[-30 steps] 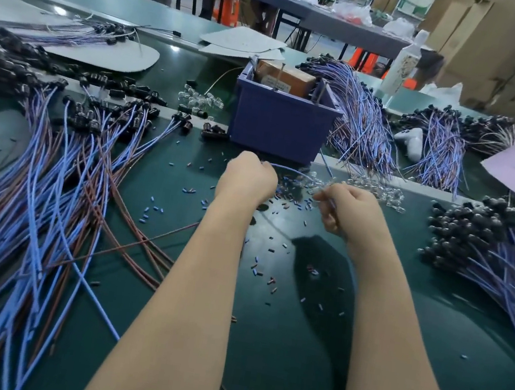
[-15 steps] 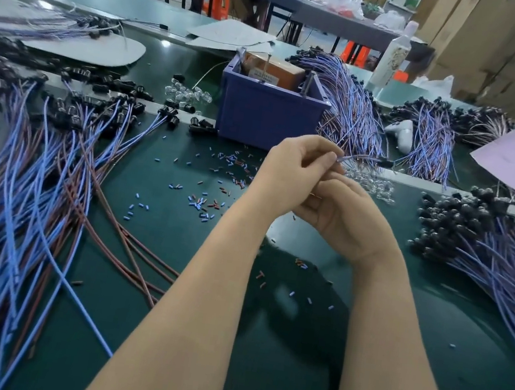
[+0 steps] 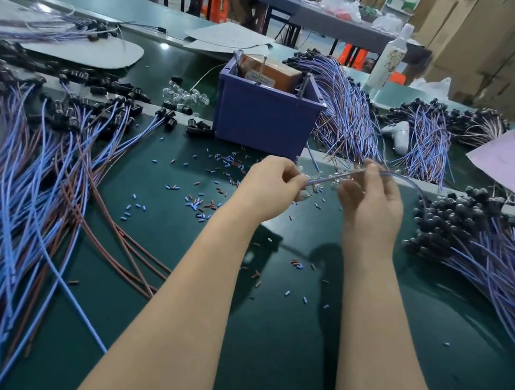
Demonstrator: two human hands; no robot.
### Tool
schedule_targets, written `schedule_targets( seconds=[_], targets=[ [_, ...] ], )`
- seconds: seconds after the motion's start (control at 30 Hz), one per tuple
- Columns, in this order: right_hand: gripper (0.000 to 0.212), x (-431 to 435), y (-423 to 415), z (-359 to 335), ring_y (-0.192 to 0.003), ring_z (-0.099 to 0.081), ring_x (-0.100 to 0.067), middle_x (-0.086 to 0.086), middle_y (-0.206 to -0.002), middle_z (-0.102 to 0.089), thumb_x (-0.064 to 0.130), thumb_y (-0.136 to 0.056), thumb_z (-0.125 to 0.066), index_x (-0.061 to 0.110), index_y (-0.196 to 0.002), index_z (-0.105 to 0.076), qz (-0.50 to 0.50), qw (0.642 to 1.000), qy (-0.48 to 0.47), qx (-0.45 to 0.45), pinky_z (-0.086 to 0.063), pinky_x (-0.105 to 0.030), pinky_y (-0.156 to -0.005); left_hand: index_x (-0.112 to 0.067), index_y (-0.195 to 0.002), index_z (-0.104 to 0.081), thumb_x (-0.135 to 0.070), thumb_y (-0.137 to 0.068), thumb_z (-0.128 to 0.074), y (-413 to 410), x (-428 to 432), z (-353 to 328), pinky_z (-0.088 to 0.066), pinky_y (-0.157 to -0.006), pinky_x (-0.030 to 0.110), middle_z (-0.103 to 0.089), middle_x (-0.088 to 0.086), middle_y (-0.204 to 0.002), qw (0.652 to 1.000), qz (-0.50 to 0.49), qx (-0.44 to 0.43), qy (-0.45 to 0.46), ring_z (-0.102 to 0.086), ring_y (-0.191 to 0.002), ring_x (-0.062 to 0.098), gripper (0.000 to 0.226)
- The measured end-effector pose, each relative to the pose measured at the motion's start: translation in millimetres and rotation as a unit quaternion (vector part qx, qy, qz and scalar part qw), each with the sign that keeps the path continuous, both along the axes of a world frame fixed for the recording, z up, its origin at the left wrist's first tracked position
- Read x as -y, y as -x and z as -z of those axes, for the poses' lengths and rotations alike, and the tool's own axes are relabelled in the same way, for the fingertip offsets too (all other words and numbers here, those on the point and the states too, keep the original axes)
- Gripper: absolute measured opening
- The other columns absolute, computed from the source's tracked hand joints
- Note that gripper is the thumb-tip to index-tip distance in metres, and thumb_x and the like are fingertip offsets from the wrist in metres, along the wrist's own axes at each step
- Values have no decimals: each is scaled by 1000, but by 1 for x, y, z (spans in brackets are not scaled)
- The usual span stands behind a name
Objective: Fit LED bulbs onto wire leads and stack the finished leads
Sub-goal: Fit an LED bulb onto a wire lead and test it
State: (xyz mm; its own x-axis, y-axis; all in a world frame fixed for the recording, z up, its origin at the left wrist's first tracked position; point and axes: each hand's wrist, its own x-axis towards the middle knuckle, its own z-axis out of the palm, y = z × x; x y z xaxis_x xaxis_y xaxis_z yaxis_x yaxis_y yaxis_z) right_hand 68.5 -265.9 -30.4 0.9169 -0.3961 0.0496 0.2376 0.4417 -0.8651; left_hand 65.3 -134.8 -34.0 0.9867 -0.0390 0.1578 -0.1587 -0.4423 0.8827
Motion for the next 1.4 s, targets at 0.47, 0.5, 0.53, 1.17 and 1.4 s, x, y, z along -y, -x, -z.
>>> schedule_targets(
  seconds=[0.47,0.5,0.53,1.17,1.4],
  targets=[
    [18,-1,-3,7,-49,-55,-3,-2,-67,-57,11,-96,-53,11,-79,-59,87,996,25,7,-51,-15,-52,-17,-97,-66,-20,-95,-52,-3,-7,9,-45,-77,26,-70,3,-95,993,-110,-41,-17,-61,-90,19,15],
    [17,-2,-3,7,-49,-56,-3,-2,-66,-58,12,-96,-54,11,-79,-58,80,997,8,7,-51,-16,-53,-16,-97,-66,-20,-95,-52,-3,-7,10,-45,-78,25,-70,2,-94,993,-113,-37,-17,-61,-90,19,15],
    [16,-3,-4,7,-49,-57,-4,-2,-64,-59,11,-95,-54,11,-79,-57,65,998,-2,7,-52,-16,-54,-17,-95,-66,-19,-95,-52,-4,-7,10,-45,-76,22,-69,0,-89,993,-110,-28,-10,-61,-86,16,14],
    [19,-10,0,13,-50,-53,-3,2,-58,-59,8,-95,-54,9,-76,-60,-31,989,146,1,-48,-15,-54,-17,-81,-62,-14,-92,-59,1,1,10,-53,-88,37,-66,-5,-67,996,-11,-13,89,-60,-68,10,12],
    [20,-5,-2,13,-46,-53,0,-1,-64,-57,6,-96,-51,9,-77,-56,18,995,95,6,-48,-13,-53,-19,-79,-59,-21,-95,-53,-2,-2,11,-47,-79,28,-63,-8,-68,999,-23,-22,3,-57,-74,14,17]
  ],
)
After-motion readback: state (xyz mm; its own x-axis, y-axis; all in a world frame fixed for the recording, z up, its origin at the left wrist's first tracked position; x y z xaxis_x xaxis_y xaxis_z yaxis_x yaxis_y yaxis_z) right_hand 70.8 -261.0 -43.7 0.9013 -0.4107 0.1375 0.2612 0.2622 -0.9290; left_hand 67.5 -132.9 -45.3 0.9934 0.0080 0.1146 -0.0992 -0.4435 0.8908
